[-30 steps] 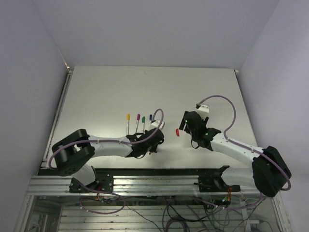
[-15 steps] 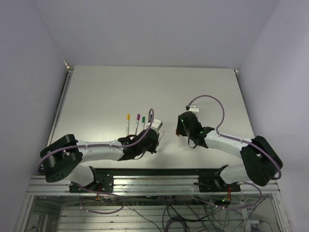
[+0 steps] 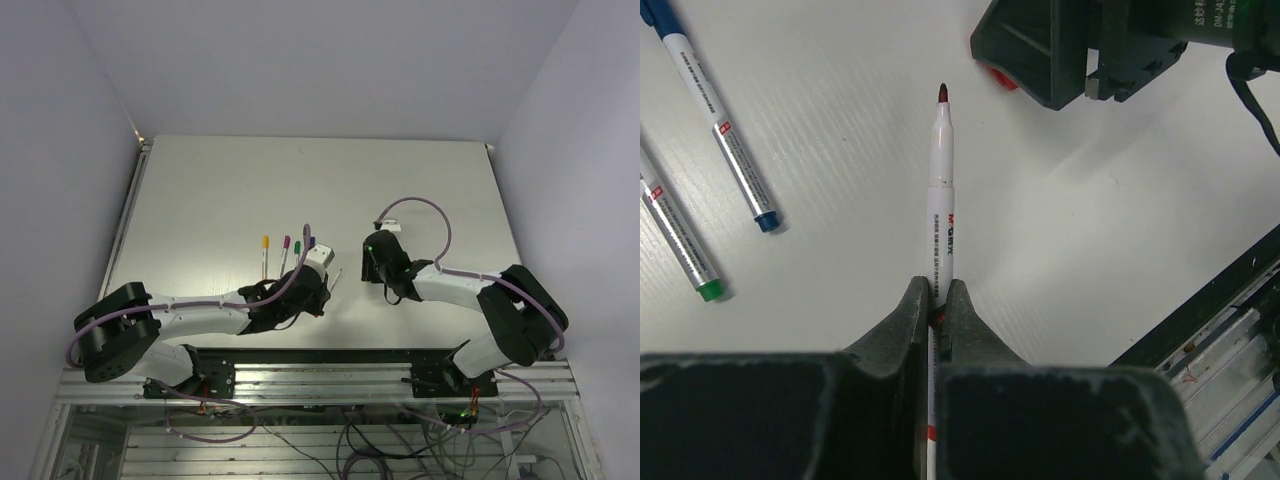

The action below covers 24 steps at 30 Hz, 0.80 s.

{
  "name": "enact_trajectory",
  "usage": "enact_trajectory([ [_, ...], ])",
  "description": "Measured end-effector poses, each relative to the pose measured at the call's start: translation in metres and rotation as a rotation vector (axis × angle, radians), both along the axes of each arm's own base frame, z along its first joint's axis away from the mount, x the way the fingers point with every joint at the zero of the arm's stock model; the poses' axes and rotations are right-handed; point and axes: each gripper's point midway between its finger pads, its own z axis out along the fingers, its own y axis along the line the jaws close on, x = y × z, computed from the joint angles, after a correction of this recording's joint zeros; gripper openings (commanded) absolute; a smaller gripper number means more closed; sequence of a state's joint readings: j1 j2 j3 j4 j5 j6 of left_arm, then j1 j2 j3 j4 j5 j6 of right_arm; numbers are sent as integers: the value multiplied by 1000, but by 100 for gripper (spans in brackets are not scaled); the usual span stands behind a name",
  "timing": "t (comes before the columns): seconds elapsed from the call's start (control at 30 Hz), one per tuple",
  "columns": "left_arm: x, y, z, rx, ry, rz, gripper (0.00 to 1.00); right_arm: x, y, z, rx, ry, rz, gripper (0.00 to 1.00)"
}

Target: Insert the pens into the pen caps

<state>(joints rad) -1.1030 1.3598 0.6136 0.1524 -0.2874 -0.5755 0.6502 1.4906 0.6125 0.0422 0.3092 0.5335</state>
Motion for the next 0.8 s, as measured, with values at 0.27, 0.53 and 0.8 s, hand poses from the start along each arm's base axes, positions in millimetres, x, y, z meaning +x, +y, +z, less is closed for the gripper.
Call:
enact_trajectory([
  [0.27, 0, 0, -1, 0, 2, 1, 7, 2, 7, -3, -7, 7, 21, 5],
  [0.53, 0, 0, -1, -3, 5, 4, 7, 0, 11, -4, -4, 13, 19, 0],
  [0.8, 0, 0, 0, -5, 4, 4, 7, 2, 11, 9, 21, -17, -6, 0],
])
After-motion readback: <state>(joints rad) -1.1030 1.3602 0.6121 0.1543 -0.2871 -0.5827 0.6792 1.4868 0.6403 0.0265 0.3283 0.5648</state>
